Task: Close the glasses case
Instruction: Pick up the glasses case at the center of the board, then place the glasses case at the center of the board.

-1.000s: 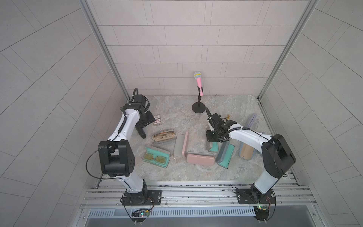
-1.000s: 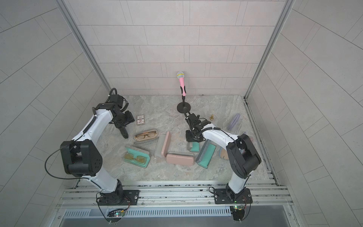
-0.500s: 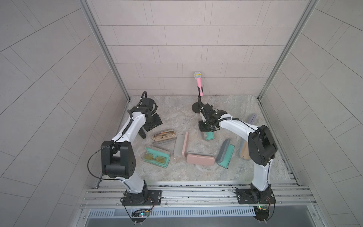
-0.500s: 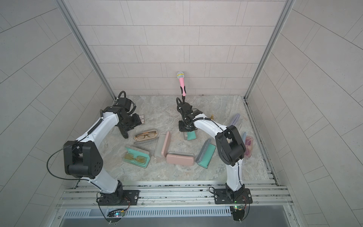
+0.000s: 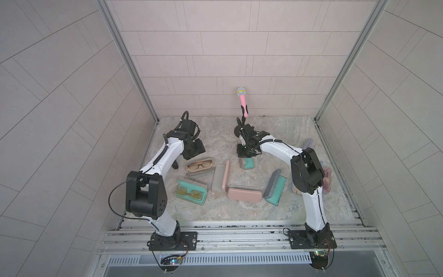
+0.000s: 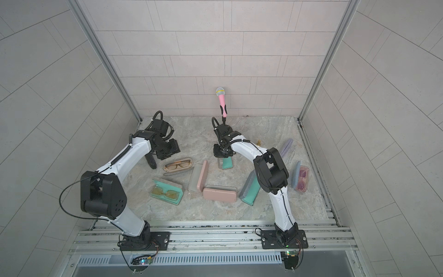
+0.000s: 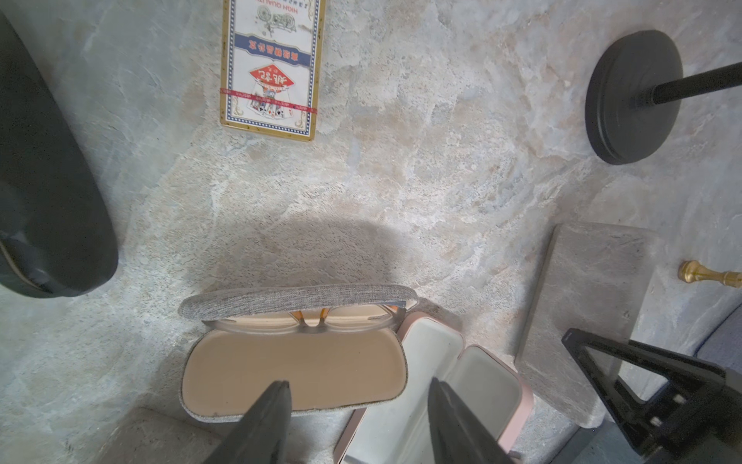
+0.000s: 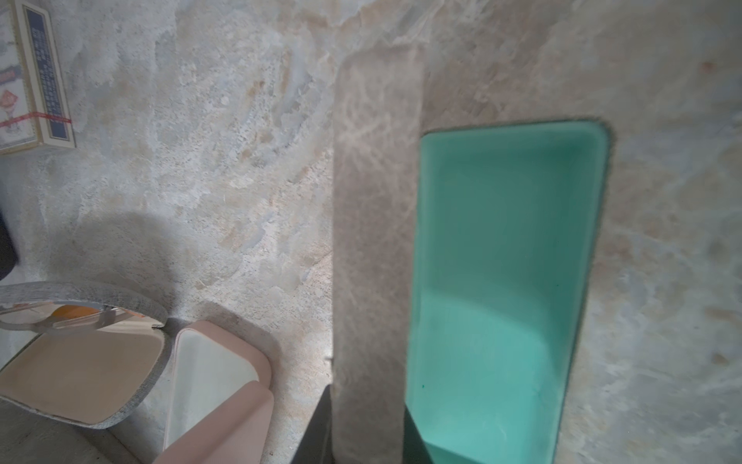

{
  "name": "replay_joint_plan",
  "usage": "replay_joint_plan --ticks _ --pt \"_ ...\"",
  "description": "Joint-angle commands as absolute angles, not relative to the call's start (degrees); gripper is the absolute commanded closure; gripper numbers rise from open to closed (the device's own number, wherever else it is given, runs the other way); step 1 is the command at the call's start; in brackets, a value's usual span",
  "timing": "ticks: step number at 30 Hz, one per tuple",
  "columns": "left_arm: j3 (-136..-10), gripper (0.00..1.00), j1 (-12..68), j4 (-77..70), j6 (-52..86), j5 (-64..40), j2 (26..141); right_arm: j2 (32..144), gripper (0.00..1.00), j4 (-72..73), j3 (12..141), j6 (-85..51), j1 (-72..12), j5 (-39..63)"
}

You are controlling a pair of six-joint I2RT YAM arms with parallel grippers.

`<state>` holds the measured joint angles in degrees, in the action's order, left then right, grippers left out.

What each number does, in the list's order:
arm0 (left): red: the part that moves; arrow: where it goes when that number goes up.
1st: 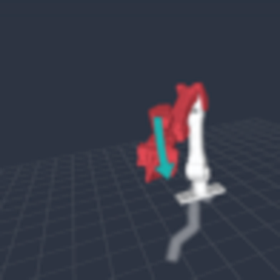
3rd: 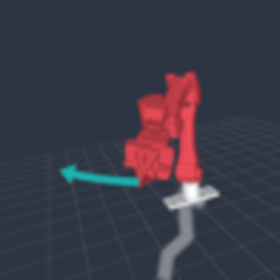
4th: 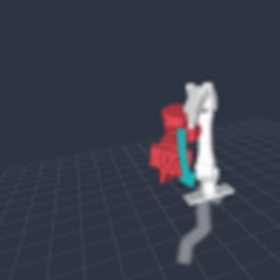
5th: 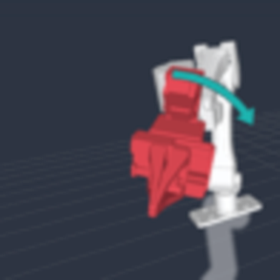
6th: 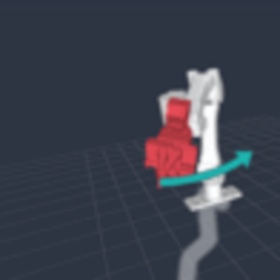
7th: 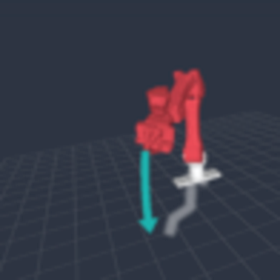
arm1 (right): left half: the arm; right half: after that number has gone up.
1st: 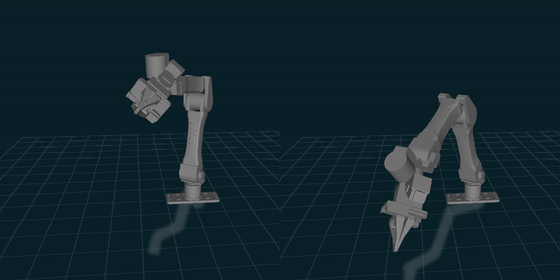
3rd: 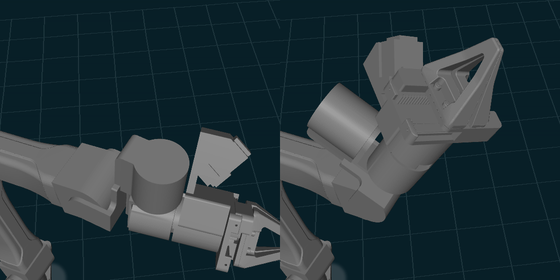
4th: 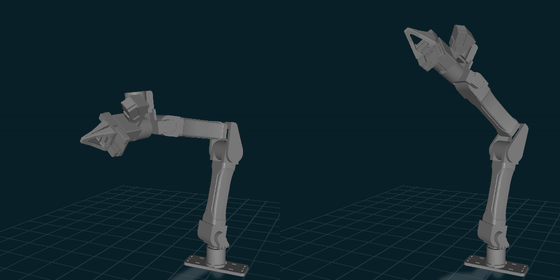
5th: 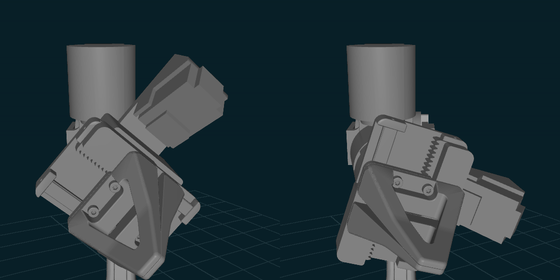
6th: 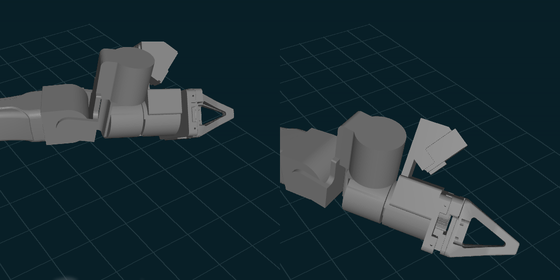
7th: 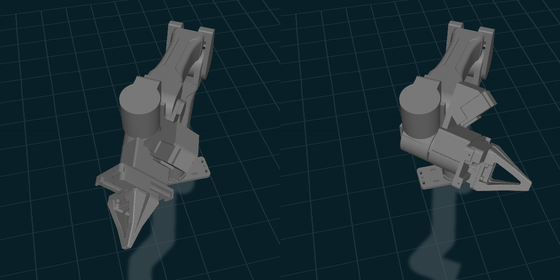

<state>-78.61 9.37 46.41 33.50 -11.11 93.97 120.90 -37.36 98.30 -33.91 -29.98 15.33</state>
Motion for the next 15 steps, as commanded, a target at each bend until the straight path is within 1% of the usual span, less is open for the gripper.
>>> replay_joint_plan --ticks 1,5,8,10,12,14,15 --pt "-79.89 0.39 10.17 46.43 34.10 -10.54 94.01 120.77 0.71 -36.94 99.06 -34.82 -29.38 16.09" --pt "-82.86 0.39 11.65 46.82 34.32 -10.77 95.49 119.41 0.53 -37.76 99.20 -34.22 -29.01 15.95" --pt "-85.31 0.39 13.63 47.27 34.37 -10.78 96.65 117.34 0.45 -38.86 99.11 -33.46 -28.54 15.32" --pt "-87.16 0.39 15.40 47.66 34.35 -10.64 97.65 115.31 0.44 -39.50 98.38 -32.84 -28.09 14.66" --pt "-89.15 0.41 17.62 48.11 34.11 -10.45 98.83 112.54 0.43 -39.54 96.59 -32.46 -27.58 13.64" --pt "-91.48 0.51 20.29 48.42 33.88 -10.43 100.34 109.24 0.44 -39.39 93.77 -32.17 -26.56 12.20" --pt "-92.42 0.58 21.46 48.43 33.73 -10.46 100.96 107.88 0.48 -39.22 92.34 -32.08 -26.13 11.60"
